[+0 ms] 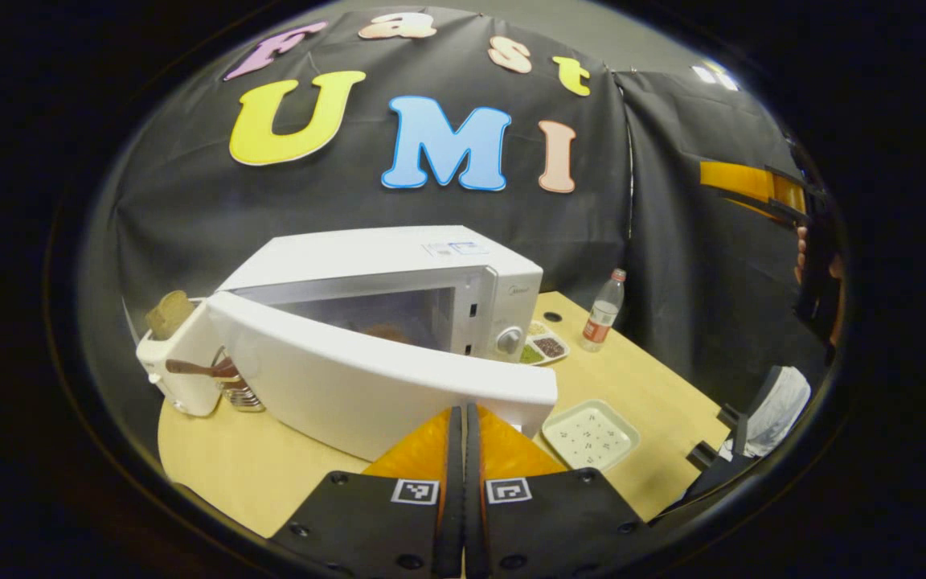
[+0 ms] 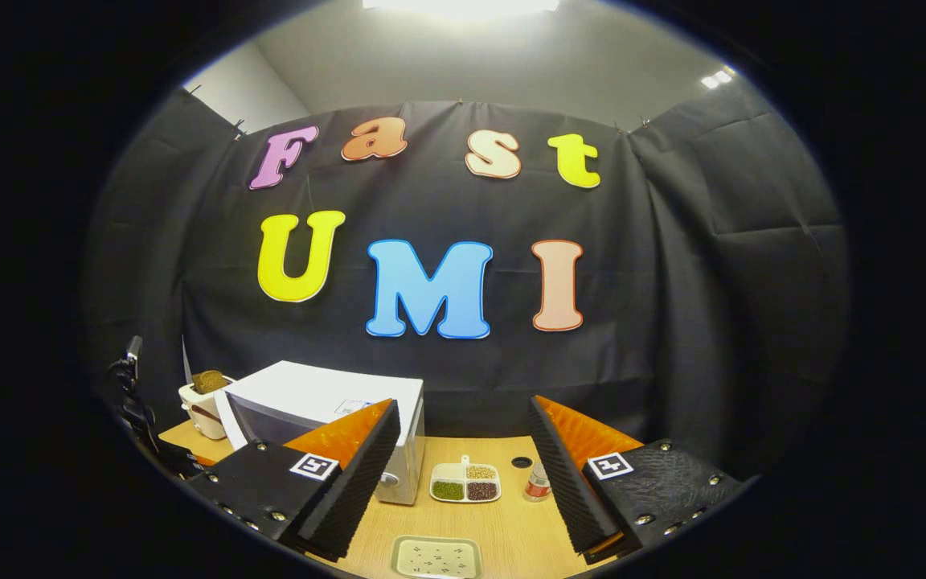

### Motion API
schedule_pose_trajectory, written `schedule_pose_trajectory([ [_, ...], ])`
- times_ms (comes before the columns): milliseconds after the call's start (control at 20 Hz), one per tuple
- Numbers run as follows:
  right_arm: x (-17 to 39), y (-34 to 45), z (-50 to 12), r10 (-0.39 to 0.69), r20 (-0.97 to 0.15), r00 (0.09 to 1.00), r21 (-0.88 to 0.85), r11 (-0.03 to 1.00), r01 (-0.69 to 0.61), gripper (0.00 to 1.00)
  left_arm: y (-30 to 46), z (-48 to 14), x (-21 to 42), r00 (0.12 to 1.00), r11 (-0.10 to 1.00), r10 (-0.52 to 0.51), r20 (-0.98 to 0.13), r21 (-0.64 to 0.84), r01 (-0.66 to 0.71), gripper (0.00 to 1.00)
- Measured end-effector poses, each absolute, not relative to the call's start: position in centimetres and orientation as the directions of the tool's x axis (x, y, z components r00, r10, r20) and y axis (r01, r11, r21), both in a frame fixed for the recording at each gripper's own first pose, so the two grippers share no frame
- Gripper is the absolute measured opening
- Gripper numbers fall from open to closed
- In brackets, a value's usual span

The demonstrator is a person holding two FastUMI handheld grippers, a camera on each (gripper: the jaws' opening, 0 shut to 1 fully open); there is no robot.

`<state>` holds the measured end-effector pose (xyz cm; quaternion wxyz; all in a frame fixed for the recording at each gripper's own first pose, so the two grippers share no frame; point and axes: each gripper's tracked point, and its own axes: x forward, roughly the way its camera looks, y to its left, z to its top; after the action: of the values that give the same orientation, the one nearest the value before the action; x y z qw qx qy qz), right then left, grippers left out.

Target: Open the microwave oven with the left hand, put the food in, and close the microwave oven.

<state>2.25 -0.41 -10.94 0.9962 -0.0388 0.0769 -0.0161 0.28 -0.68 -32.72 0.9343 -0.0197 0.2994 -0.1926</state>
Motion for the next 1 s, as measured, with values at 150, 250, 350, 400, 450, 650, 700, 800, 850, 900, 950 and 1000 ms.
schedule_pose_trajectory([
  [150,2.5,-0.9,-11.1,-0.050,-0.154,0.987,-0.082,0.996,0.037,0.97,-1.7,-32.8,2.2,0.746,0.920,-0.388,-0.542,-0.174,0.352,0.08],
  [250,2.6,-1.4,-11.2,-0.060,-0.158,0.986,-0.082,0.996,0.047,0.97,-2.3,-32.9,3.5,0.747,0.918,-0.395,-0.534,-0.194,0.347,0.09],
  [350,2.7,-1.9,-11.3,-0.072,-0.163,0.984,-0.086,0.995,0.059,0.97,-2.7,-32.9,4.6,0.750,0.916,-0.400,-0.527,-0.206,0.344,0.08],
  [400,2.7,-2.2,-11.3,-0.077,-0.166,0.983,-0.087,0.994,0.064,0.97,-2.8,-33.2,5.2,0.751,0.919,-0.394,-0.530,-0.203,0.339,0.08],
  [450,2.7,-2.4,-11.4,-0.083,-0.167,0.982,-0.089,0.994,0.069,0.97,-2.8,-33.3,5.7,0.752,0.920,-0.390,-0.532,-0.200,0.336,0.07],
  [650,2.7,-3.2,-11.4,-0.101,-0.170,0.980,-0.093,0.992,0.086,0.97,-3.1,-34.6,7.5,0.751,0.930,-0.366,-0.549,-0.208,0.302,0.07],
  [700,2.8,-3.3,-11.4,-0.102,-0.172,0.980,-0.096,0.992,0.087,0.97,-3.2,-34.6,7.9,0.756,0.933,-0.361,-0.546,-0.206,0.296,0.07],
  [800,2.6,-3.7,-11.5,-0.107,-0.174,0.979,-0.103,0.991,0.090,0.97,-3.5,-34.7,8.8,0.765,0.939,-0.345,-0.544,-0.190,0.288,0.07],
  [850,2.4,-3.8,-11.4,-0.110,-0.174,0.979,-0.105,0.990,0.093,0.97,-3.7,-34.8,9.2,0.769,0.940,-0.340,-0.542,-0.184,0.286,0.07],
  [900,2.5,-4.1,-11.3,-0.112,-0.174,0.978,-0.106,0.990,0.095,0.97,-4.0,-34.8,9.5,0.771,0.941,-0.339,-0.540,-0.181,0.286,0.07],
  [950,2.6,-4.3,-11.2,-0.114,-0.174,0.978,-0.108,0.990,0.096,0.97,-4.2,-34.7,9.9,0.772,0.941,-0.337,-0.539,-0.178,0.287,0.07],
  [1000,2.6,-4.4,-11.2,-0.116,-0.176,0.978,-0.110,0.989,0.098,0.97,-4.3,-34.8,10.3,0.774,0.943,-0.333,-0.538,-0.173,0.286,0.07],
])
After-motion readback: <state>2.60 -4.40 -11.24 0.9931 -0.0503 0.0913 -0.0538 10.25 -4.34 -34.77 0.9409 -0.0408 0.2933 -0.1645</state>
